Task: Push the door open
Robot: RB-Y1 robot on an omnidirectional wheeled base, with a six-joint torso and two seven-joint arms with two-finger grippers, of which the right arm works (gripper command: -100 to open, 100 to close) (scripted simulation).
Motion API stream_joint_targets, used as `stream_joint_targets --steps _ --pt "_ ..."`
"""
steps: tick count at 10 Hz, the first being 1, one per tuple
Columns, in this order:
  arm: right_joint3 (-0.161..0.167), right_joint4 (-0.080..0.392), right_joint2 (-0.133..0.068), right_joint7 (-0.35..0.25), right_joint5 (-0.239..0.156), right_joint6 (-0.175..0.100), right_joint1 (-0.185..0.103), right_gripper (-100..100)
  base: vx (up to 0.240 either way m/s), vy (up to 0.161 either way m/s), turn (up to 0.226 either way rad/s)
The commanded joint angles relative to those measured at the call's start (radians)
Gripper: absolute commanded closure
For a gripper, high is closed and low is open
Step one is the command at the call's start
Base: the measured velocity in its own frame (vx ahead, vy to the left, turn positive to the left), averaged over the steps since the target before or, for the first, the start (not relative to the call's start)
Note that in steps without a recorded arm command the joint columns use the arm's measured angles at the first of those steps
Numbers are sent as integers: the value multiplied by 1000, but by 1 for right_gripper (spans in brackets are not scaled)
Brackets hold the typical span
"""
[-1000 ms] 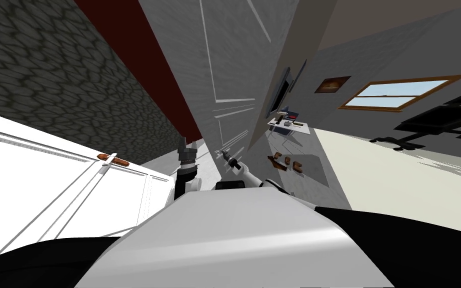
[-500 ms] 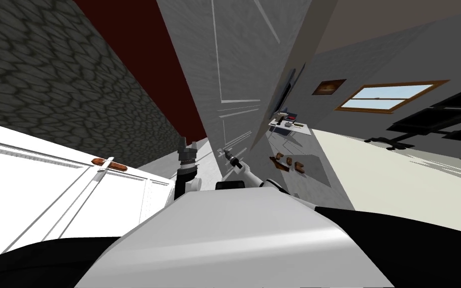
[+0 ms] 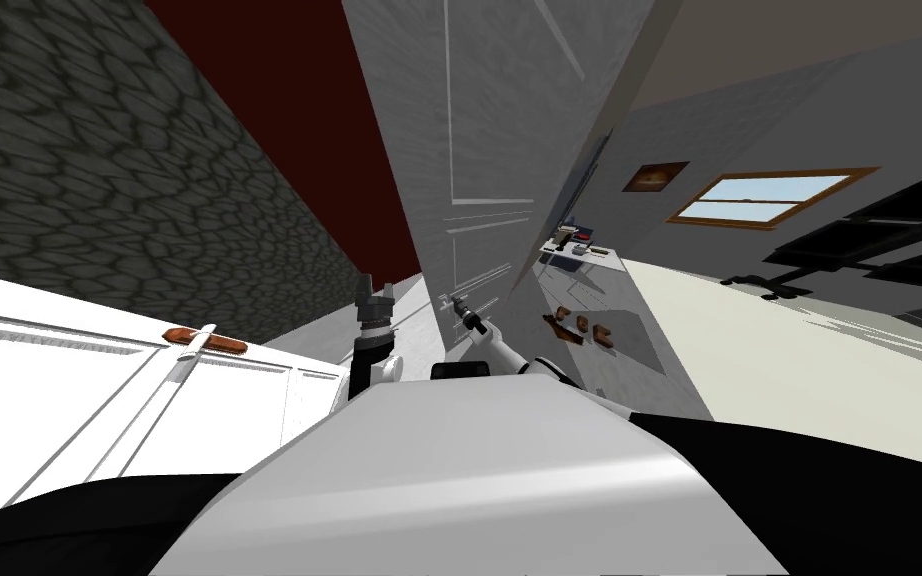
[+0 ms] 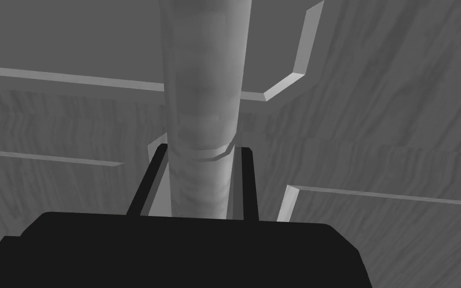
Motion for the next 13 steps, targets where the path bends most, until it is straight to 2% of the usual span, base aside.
stream_joint_targets --steps 1,7,13 --pt "-32 16 -1 13 -2 -12 -9 100 76 94 -51" --pt "-92 36 7 37 -5 -13 -14 100 64 99 -46" --pt "-173 64 30 69 -10 -14 -21 100 87 149 -61"
